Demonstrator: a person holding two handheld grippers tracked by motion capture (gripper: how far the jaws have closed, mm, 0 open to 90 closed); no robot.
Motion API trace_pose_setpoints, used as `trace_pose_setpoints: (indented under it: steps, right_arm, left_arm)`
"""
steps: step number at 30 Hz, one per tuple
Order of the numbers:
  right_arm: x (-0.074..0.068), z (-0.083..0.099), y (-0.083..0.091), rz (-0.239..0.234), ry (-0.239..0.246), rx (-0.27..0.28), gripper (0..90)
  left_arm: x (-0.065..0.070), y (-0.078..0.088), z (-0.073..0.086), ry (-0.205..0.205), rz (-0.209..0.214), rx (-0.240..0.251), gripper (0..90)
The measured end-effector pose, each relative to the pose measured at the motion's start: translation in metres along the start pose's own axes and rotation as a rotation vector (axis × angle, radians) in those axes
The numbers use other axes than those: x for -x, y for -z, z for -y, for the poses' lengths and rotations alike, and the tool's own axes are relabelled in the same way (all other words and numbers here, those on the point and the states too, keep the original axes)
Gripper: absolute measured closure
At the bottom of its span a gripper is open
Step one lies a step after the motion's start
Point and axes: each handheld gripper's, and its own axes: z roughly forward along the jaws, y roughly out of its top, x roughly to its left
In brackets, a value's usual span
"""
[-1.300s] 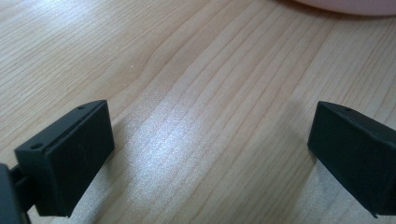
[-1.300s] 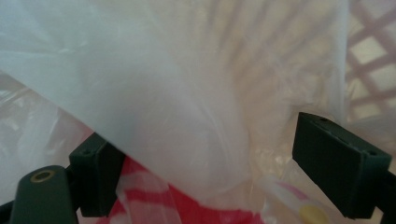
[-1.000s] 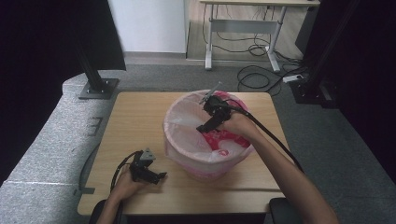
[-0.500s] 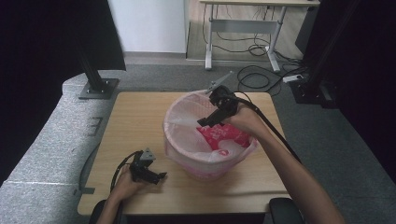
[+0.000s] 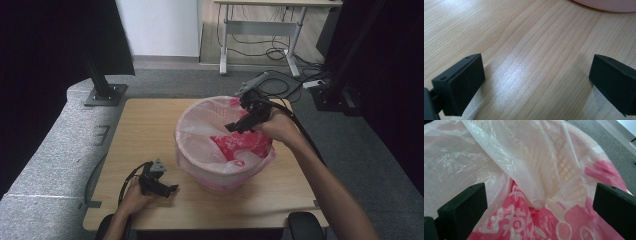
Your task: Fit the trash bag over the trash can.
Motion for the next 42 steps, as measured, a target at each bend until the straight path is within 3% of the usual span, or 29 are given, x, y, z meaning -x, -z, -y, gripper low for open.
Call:
trace_pose_setpoints:
  steps: [24,42]
  right_arm:
    - [0.033,0.056,0.054,0.112,-0.130,0.039,0.0]
    - [0.050,0.110,0.076,0.180,-0.222,0.074,0.0]
  left_arm:
    - [0.000,0.000,0.000,0.002,-0.002,-0.002,0.0]
    - [0.001,0.000,0.000,0.006,-0.006,-0.003,0.0]
